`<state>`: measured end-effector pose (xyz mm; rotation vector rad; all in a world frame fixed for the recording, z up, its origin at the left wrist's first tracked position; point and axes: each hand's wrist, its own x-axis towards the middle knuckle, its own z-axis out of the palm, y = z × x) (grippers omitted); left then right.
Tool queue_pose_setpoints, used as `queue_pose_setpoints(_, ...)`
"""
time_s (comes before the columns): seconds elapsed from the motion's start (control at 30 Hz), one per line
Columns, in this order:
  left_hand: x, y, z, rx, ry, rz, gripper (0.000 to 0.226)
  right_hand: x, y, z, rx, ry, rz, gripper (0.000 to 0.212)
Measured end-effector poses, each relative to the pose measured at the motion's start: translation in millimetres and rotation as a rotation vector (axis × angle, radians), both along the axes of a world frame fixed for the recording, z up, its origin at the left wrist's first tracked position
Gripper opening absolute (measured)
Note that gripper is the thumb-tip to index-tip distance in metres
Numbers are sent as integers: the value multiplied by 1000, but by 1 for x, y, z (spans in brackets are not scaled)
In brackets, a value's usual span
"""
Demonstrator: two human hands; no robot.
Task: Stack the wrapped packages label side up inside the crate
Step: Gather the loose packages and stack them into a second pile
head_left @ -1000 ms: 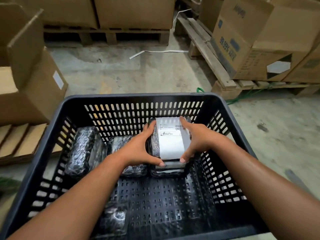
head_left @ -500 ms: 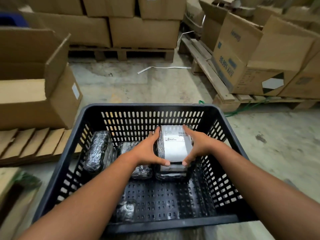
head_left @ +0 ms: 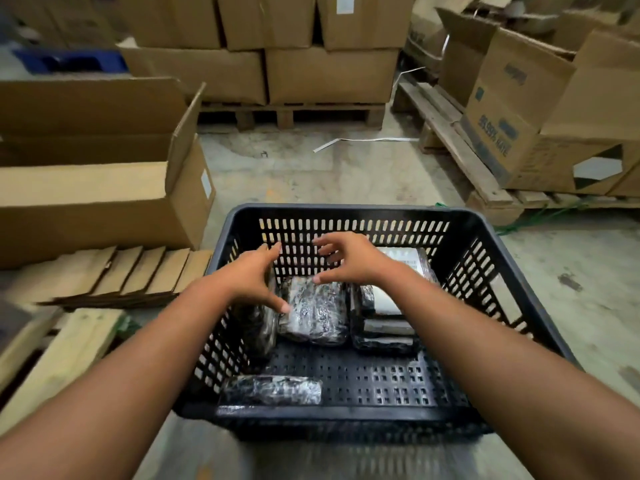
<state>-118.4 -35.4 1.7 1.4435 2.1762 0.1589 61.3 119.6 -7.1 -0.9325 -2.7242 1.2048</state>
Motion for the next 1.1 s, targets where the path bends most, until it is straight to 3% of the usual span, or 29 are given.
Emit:
queue_pose_setpoints(0.23,7,-5,-4,-202,116,-84,141,-30,-47,-91,211,-250,237,115)
queue_pose_setpoints(0.37,12,-8,-9,-276,167,-66,142,-16,-61,-130,492,-486,416,136)
queue_pose_setpoints(0.5,12,-7,-11,-295,150,-36,141,-15,-60,-136,449,-535,338,147)
queue_pose_setpoints(0.67,12,-4,-11,-319,161,-38,140,-21,-60,-129,476,-515,353,113)
queue_pose_setpoints(0.87,10,2,-10,-362,193,-41,142,-20,-54,-96,601,-480,468,106)
queue_pose_setpoints(1.03,13,7,-10,-401,249,-50,139,-3,-56,-98,774,-436,609,65)
queue_pose_setpoints(1.1,15,7,-11,-402,254,-51,138,-1,-54,-98,801,-451,640,58)
